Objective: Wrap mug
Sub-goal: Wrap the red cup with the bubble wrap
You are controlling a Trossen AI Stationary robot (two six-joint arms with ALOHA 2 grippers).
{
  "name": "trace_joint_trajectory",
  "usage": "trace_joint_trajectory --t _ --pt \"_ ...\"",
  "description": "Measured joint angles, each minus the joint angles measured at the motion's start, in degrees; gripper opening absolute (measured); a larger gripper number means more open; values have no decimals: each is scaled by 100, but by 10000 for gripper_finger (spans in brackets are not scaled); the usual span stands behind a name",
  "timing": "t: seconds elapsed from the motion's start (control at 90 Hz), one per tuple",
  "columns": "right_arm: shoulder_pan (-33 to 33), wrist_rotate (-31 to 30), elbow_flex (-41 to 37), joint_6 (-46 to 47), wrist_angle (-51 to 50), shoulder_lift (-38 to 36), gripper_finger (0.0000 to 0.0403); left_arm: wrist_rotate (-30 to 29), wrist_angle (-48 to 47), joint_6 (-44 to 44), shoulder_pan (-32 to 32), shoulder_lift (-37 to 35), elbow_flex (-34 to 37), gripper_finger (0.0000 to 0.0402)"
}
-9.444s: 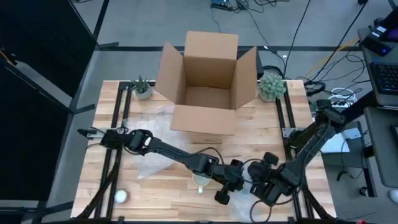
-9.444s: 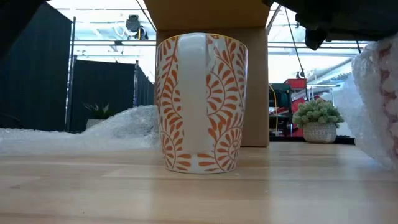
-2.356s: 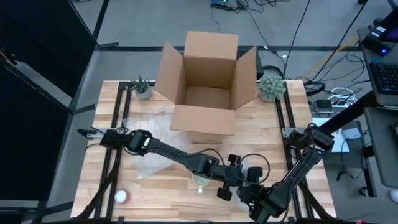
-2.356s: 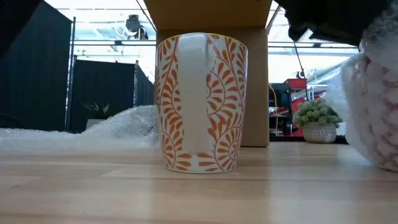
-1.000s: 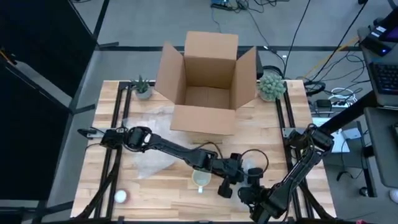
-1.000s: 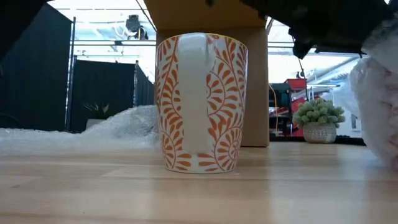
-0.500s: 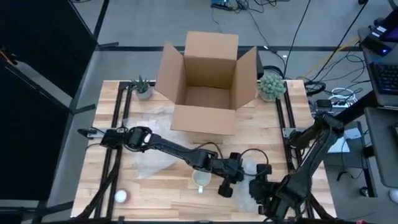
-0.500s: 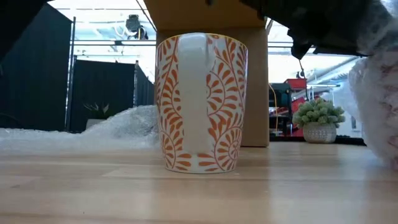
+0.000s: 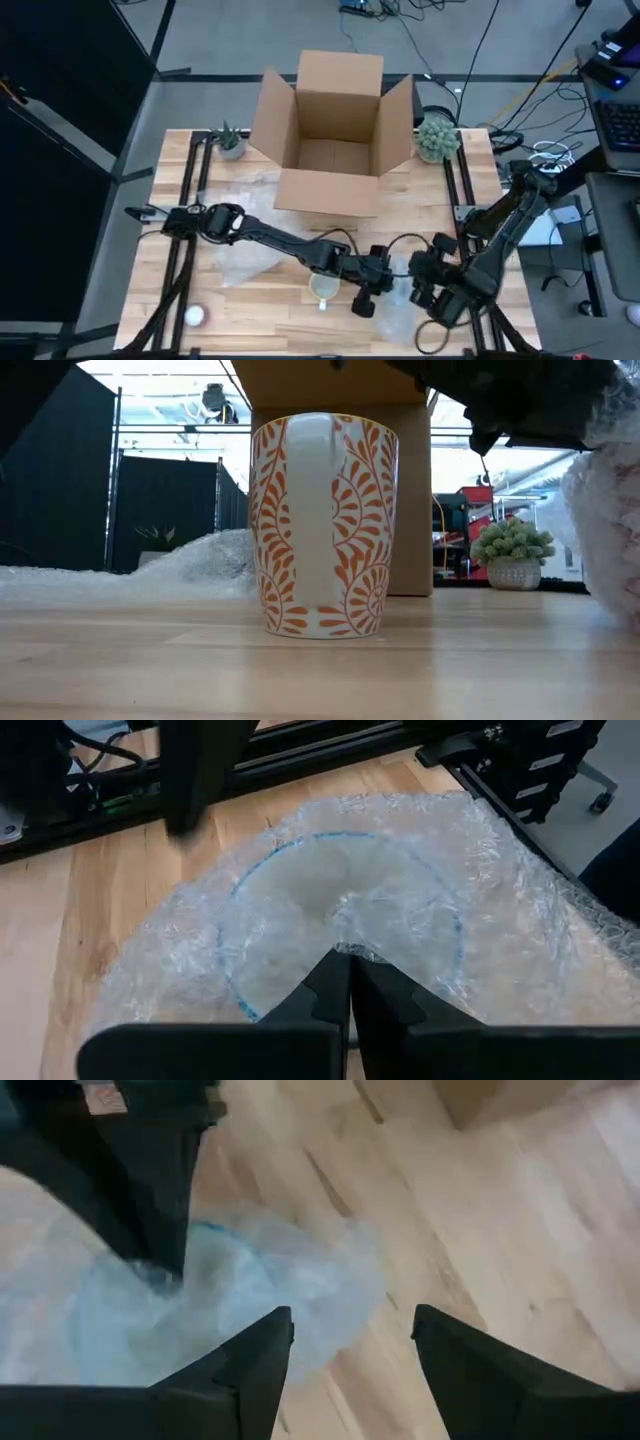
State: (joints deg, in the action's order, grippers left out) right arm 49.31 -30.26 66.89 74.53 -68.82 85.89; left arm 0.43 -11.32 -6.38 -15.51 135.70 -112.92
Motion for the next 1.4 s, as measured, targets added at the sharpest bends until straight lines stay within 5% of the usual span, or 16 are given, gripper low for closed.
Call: trace_joint_trajectory --t 0.5,0.933,1.222,1.4 --pt "-436 425 -1482 -266 2213 -20 199 4 48 1 0 6 0 0" --pt "-188 836 342 -1081 246 -138 199 4 12 -12 0 7 7 0" --pt "660 671 366 -1768 2260 -84 199 7 10 5 0 7 7 0" --pt "630 487 33 -1582 2331 284 199 7 12 7 0 7 7 0"
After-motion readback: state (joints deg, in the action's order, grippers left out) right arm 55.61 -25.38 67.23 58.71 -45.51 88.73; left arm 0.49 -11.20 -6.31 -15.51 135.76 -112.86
